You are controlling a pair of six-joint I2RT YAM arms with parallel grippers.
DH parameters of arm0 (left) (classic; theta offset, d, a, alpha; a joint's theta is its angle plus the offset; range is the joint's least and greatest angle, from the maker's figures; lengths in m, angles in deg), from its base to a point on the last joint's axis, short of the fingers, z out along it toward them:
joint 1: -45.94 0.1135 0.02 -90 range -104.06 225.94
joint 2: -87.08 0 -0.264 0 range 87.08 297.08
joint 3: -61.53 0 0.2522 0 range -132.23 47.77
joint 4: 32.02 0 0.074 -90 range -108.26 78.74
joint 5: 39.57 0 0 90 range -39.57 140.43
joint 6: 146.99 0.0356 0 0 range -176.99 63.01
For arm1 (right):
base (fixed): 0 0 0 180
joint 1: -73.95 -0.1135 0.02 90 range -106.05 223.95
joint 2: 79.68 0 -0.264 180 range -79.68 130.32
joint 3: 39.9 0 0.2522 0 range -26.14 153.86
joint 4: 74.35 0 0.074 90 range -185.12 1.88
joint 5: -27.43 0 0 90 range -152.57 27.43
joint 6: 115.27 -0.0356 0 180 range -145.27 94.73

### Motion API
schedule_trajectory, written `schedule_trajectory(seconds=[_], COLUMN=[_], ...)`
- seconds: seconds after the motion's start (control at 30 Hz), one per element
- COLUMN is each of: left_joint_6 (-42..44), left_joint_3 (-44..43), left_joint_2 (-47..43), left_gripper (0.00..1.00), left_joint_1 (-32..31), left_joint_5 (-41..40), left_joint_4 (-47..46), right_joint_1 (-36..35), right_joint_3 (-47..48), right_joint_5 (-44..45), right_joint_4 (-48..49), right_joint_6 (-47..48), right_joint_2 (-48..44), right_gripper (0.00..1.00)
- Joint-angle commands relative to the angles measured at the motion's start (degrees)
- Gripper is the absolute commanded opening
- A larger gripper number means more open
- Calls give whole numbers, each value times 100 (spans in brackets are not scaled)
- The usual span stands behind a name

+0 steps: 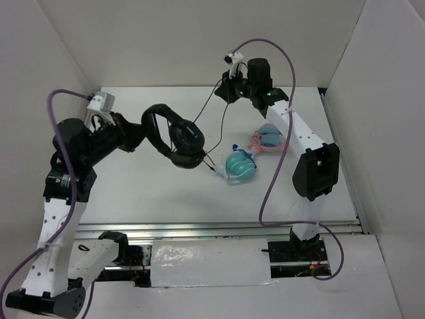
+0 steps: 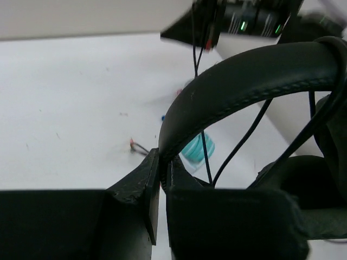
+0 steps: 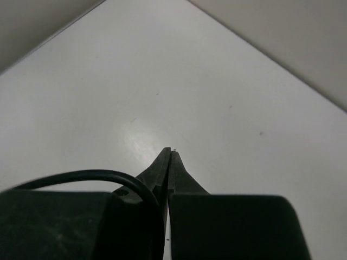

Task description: Wrap the headphones

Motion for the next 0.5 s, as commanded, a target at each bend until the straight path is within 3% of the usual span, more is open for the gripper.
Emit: schedule_trajectory(seconds=[0.0,0.17,0.23,0.47], left_joint_6=[541,814,744,481], left_joint_3=[397,749,855,979], left_joint_2=[-70,299,492,1063], left_gripper=[0,0,0,0], left_joint_1=[-468,-1531,-2065,-2797], left_joint_5=[4,-1015,-2152,-4063], left_joint_4=[-565,-258,-144,514], right_joint_1=[-78,-288,-341,-614], right_joint_3=[981,1213,1213,1397], right_joint_5=[429,1210,1431,2160], right_joint_4=[-1271,-1747,-1800,-2125], right_joint_6=[1102,1621,1771,1956], right_joint_2=[144,-22,-84,-268], right_gripper=[0,0,0,0])
